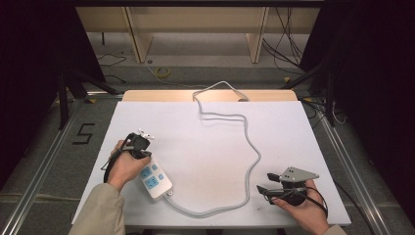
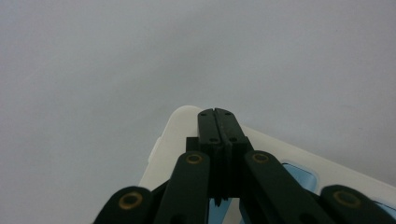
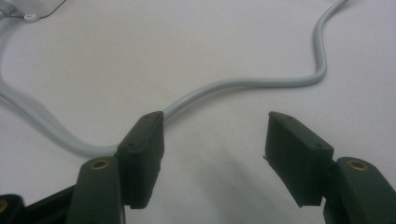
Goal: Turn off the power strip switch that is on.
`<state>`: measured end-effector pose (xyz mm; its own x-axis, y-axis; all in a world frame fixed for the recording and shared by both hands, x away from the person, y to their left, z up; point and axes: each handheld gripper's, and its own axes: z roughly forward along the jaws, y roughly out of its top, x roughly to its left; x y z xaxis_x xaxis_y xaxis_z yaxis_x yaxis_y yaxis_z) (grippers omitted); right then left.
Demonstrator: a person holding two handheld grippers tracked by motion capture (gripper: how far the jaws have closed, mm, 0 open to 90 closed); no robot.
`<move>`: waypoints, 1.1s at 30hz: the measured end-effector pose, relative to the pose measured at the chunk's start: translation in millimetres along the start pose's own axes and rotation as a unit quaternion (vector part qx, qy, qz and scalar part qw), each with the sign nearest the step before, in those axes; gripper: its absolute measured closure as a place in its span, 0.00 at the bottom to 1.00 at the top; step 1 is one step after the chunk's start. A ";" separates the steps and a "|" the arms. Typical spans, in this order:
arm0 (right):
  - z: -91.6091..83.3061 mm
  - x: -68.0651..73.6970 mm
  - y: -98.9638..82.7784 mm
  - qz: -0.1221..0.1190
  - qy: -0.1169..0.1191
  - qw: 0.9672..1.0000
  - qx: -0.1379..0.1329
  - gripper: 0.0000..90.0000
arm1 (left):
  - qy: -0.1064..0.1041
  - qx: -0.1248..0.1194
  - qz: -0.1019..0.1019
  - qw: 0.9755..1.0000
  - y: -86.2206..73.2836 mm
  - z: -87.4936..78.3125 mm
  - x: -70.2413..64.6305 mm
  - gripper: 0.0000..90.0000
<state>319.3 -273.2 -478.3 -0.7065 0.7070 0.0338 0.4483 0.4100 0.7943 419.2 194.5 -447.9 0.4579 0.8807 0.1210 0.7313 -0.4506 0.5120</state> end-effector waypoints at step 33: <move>-0.7 -0.1 0.3 0.000 -0.001 1.000 -0.001 0.43 | -0.014 -0.055 0.006 0.998 -5.3 -13.1 -0.3 0.93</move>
<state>319.1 -273.6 -477.6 -0.7050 0.7084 0.0328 0.4480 0.4090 0.7950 408.6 198.5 -439.5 0.4817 0.8700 0.1052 0.6663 -0.4416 0.6008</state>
